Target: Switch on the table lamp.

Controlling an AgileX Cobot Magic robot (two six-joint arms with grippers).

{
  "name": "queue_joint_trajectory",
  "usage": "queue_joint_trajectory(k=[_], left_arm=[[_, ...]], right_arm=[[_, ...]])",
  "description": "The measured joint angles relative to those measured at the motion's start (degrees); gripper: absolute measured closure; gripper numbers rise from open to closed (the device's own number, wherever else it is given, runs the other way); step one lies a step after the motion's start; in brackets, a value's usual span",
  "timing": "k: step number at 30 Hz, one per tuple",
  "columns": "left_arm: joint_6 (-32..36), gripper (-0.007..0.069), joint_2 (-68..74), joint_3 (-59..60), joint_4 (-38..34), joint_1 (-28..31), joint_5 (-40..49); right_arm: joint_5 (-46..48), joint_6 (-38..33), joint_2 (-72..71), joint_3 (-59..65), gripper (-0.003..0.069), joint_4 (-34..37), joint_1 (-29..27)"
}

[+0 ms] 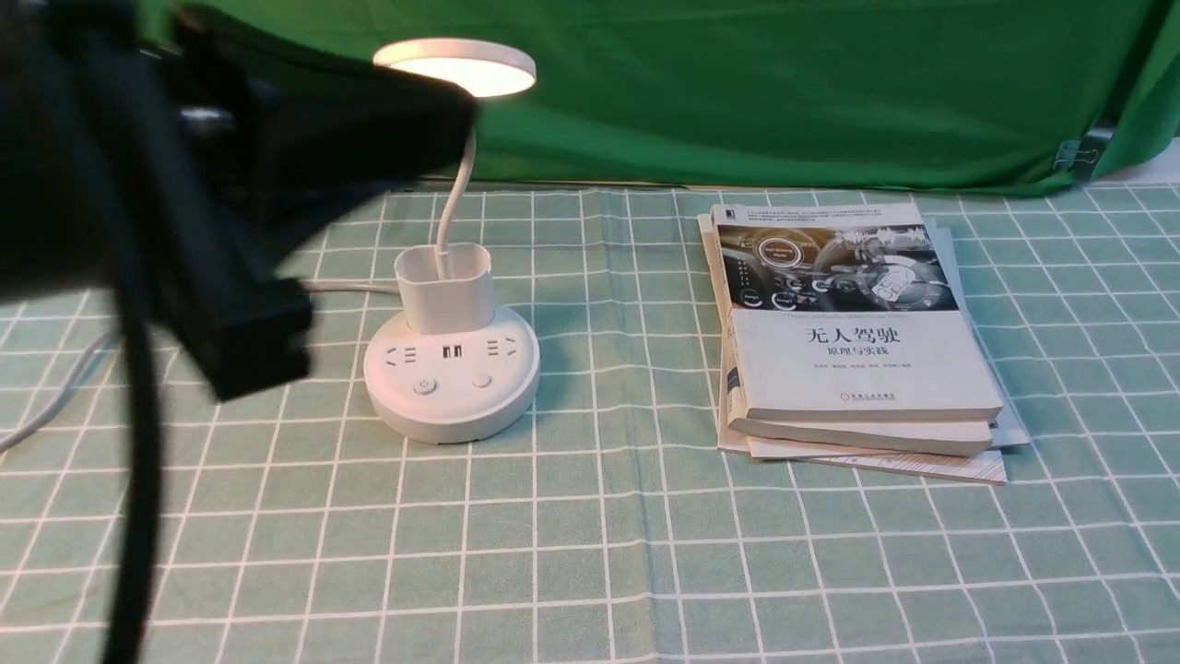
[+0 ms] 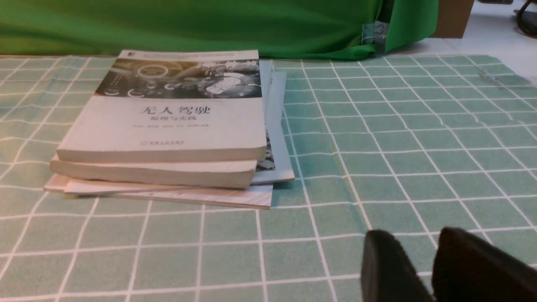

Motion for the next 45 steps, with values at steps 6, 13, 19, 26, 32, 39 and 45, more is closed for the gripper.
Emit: queue_joint_trajectory(k=[6,13,19,26,32,39,45], left_arm=[[0.2,0.0623,-4.2,0.0,7.0,0.0,-0.1],[-0.1,0.0623,-6.7,0.0,22.8,0.0,0.6],[-22.9,0.0623,-9.9,5.1,44.8,0.4,3.9],[-50.2,0.0623,-23.4,26.8,53.5,11.3,-9.2],[-52.7,0.0623,-37.9,51.0,50.9,23.4,-43.5],[-55.8,0.0615,-47.9,59.8,43.5,28.8,-41.0],[-53.3,0.0603,-48.8,60.1,33.5,29.0,-19.7]], right_arm=[[0.0,0.0,0.0,0.0,0.0419,0.0,0.0],[0.0,0.0,0.0,0.0,0.0419,0.0,0.0],[0.0,0.0,0.0,0.0,0.0419,0.0,0.0],[0.0,0.0,0.0,0.0,0.042,0.0,0.0],[0.0,0.0,0.0,0.0,0.042,0.0,0.0],[-0.1,0.0,-0.1,0.0,0.042,0.0,0.0],[-0.4,0.0,-0.2,0.0,0.042,0.0,0.0]])
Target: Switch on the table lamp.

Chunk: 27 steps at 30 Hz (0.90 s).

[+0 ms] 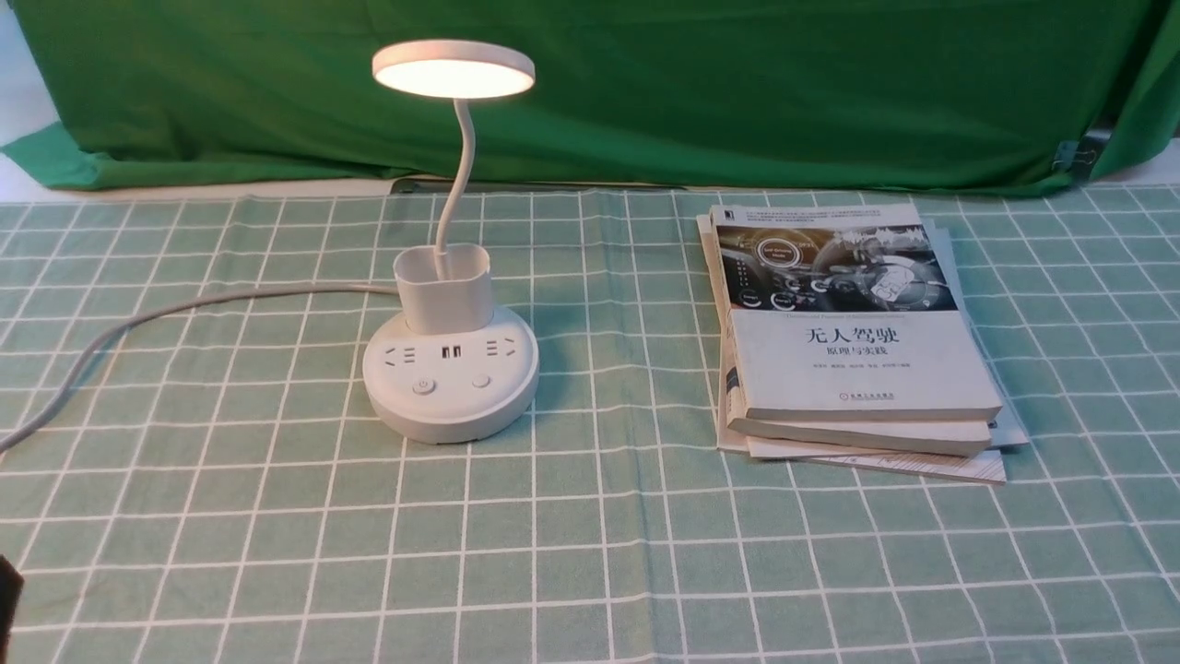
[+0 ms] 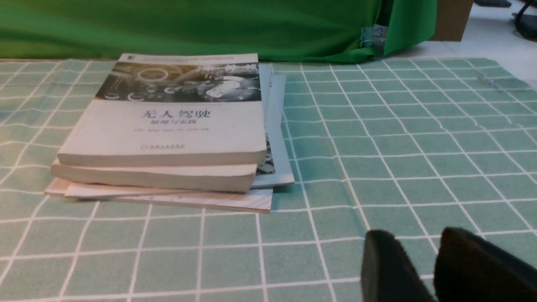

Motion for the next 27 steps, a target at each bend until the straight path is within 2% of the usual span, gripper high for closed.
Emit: queue_joint_trajectory(k=[2,6,27], left_arm=[[5.1,0.0603,0.0,0.0,-1.7,0.0,2.1],[8.3,0.0603,-0.1,0.0,-3.6,0.0,2.3],[9.0,0.0603,-0.1,0.0,-4.9,-0.5,1.3]], right_arm=[[0.0,0.0,0.0,0.0,0.042,0.0,0.0],[0.0,0.0,0.0,0.0,0.042,0.0,0.0],[0.0,0.0,0.0,0.0,0.0421,0.0,0.0]])
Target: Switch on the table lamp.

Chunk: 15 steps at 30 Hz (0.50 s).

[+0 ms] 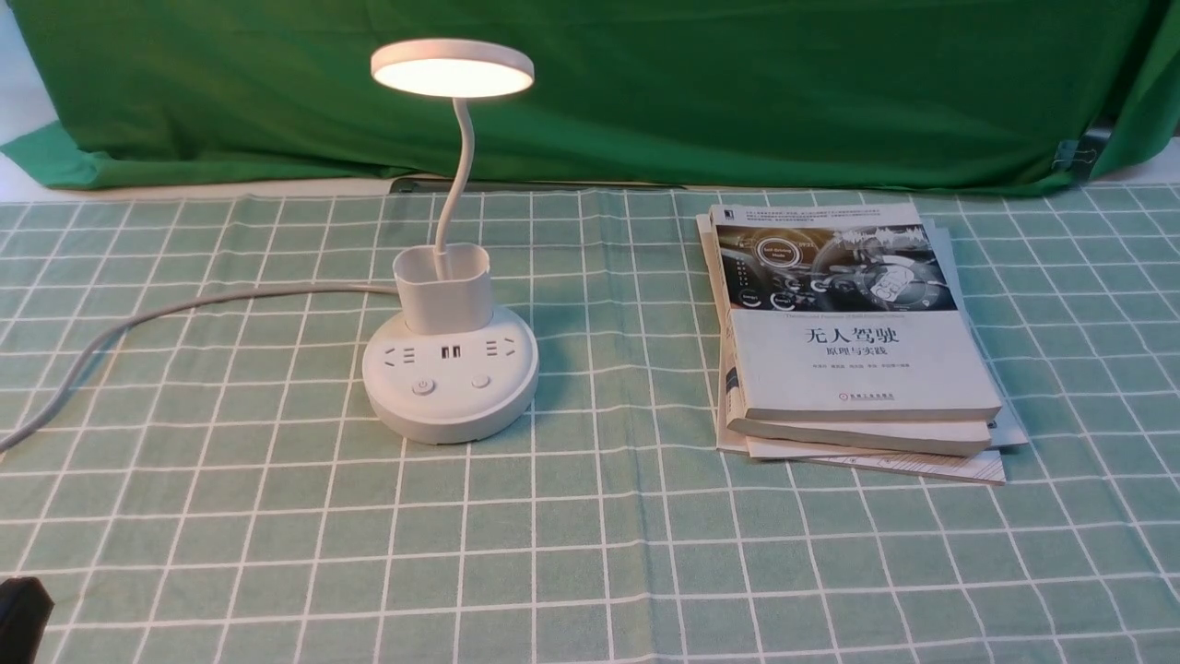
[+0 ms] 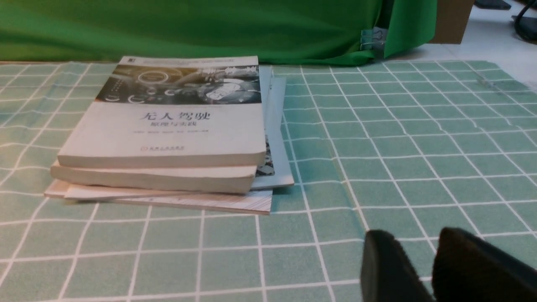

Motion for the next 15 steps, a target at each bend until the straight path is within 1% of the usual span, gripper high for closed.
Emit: queue_joint_trajectory(k=[15], left_arm=[[1.0,0.0603,0.0,0.0,0.0,0.0,-0.1]], right_arm=[[-0.1,0.0,0.0,0.0,0.0421,0.0,0.0]])
